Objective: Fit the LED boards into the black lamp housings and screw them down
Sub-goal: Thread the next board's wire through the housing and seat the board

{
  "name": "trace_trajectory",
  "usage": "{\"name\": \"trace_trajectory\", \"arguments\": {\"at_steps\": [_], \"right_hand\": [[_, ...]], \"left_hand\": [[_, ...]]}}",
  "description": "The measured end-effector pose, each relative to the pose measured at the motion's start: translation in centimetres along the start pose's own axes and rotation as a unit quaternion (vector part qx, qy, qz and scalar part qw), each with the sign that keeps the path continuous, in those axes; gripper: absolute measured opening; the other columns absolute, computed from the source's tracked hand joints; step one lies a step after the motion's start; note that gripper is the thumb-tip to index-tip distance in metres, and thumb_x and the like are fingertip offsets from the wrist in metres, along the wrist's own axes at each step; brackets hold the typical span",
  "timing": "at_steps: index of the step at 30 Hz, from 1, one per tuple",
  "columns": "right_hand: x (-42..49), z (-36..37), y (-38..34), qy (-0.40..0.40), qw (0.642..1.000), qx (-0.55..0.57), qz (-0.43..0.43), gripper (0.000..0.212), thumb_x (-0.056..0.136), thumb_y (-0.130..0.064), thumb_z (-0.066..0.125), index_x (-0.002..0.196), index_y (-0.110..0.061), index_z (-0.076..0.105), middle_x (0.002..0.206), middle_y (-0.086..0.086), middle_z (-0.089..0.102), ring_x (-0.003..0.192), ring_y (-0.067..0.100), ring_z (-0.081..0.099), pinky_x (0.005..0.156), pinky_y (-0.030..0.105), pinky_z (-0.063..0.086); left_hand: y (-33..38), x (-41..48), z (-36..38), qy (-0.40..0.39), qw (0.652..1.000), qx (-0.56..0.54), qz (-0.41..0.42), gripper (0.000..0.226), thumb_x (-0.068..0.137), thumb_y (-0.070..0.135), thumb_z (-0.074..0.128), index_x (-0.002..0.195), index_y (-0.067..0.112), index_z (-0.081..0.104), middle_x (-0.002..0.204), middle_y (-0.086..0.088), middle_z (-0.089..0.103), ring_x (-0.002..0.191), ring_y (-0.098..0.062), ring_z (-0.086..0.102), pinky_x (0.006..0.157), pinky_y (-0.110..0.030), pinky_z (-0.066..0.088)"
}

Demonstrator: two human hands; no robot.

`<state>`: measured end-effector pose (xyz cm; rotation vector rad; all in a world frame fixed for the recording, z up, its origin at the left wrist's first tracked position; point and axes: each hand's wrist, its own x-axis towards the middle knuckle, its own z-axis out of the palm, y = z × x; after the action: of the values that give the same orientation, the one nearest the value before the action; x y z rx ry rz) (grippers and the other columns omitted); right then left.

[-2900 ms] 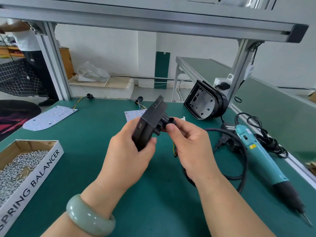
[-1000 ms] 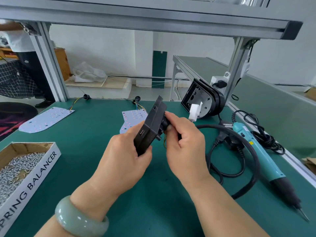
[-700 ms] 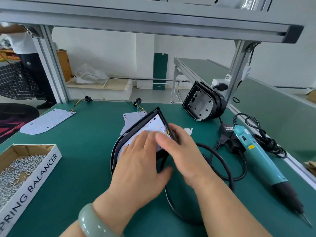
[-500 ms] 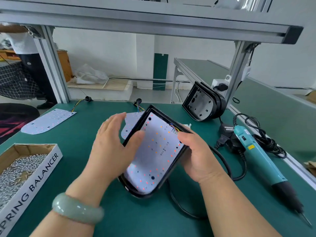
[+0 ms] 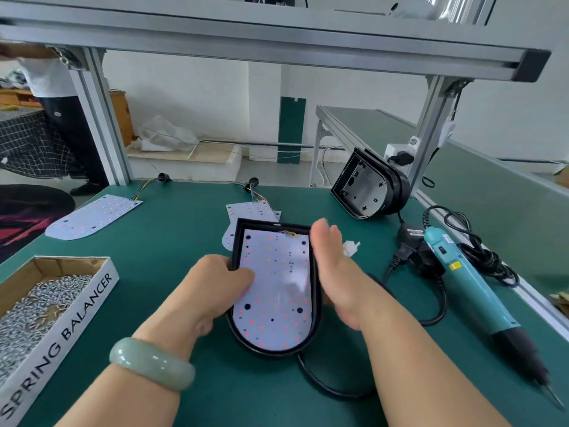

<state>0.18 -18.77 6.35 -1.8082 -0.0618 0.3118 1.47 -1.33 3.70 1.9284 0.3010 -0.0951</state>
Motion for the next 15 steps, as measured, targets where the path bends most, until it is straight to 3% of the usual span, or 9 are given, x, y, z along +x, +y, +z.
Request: {"name": "trace_trajectory", "arguments": {"at_steps": [2,4,6,8,10,12,15], "right_hand": [[-0.2,0.4,-0.3,0.045,0.979,-0.199,-0.003,0.105,0.063,-0.085,0.016,0.152,-0.036,-0.01,0.152,-0.021,-0.034,0.147,0.01,0.013,0.102,0.026,0.018],[-0.5,0.4,0.1,0.069,0.938,-0.341,-0.007,0.094,0.078,-0.081,0.021,0.153,-0.032,-0.005,0.156,-0.013,-0.03,0.141,0.021,0.032,0.1,0.032,0.03],[-0.6,0.5,0.2,0.108,0.892,-0.438,-0.027,0.073,0.091,-0.068,0.031,0.149,-0.025,0.023,0.161,0.002,0.009,0.129,0.028,0.046,0.097,0.036,0.038],[-1.0,-0.3,-0.1,0.195,0.858,-0.472,-0.058,0.046,0.095,-0.055,0.039,0.128,-0.026,0.052,0.133,0.002,0.055,0.113,0.028,0.055,0.087,0.035,0.045],[-1.2,-2.1,0.0,0.236,0.824,-0.513,-0.048,0.034,0.092,-0.051,0.047,0.118,-0.032,0.059,0.118,-0.005,0.063,0.111,0.026,0.053,0.08,0.034,0.044],[-1.0,-3.7,0.5,0.184,0.826,-0.533,0.021,0.031,0.092,-0.048,0.053,0.117,-0.034,0.062,0.116,-0.006,0.063,0.115,0.025,0.051,0.084,0.033,0.046],[0.1,-3.7,1.9,0.14,0.864,-0.476,0.082,0.03,0.092,-0.037,0.059,0.12,-0.028,0.065,0.119,-0.001,0.066,0.111,0.024,0.059,0.091,0.031,0.049]], "left_hand": [[0.2,-0.2,0.4,0.027,0.998,0.055,0.022,0.025,0.078,0.011,0.058,0.054,0.007,0.053,0.042,0.0,0.05,0.046,-0.021,0.041,0.045,-0.023,0.034],[0.4,0.0,0.5,0.055,0.995,0.082,0.033,0.024,0.079,0.014,0.059,0.057,0.008,0.052,0.048,-0.002,0.046,0.048,-0.021,0.036,0.045,-0.022,0.027],[0.3,0.4,0.1,0.08,0.993,0.082,0.038,0.02,0.08,0.014,0.058,0.062,0.007,0.052,0.057,-0.007,0.045,0.053,-0.021,0.035,0.05,-0.025,0.028],[0.1,1.1,-0.3,0.097,0.992,0.075,0.028,0.018,0.081,0.013,0.056,0.066,0.007,0.048,0.062,-0.009,0.042,0.057,-0.021,0.032,0.054,-0.026,0.026],[-0.1,1.5,-0.7,0.097,0.994,0.057,0.005,0.016,0.08,0.011,0.055,0.069,0.007,0.045,0.066,-0.009,0.041,0.061,-0.022,0.031,0.055,-0.026,0.024],[-0.3,1.6,-1.0,0.08,0.996,0.021,-0.021,0.009,0.08,0.01,0.055,0.073,0.008,0.05,0.07,-0.01,0.046,0.064,-0.022,0.036,0.058,-0.029,0.028],[-0.3,1.7,-1.1,0.056,0.996,-0.049,-0.045,0.004,0.077,0.009,0.056,0.076,0.006,0.054,0.073,-0.011,0.053,0.068,-0.023,0.045,0.066,-0.034,0.033]]}}
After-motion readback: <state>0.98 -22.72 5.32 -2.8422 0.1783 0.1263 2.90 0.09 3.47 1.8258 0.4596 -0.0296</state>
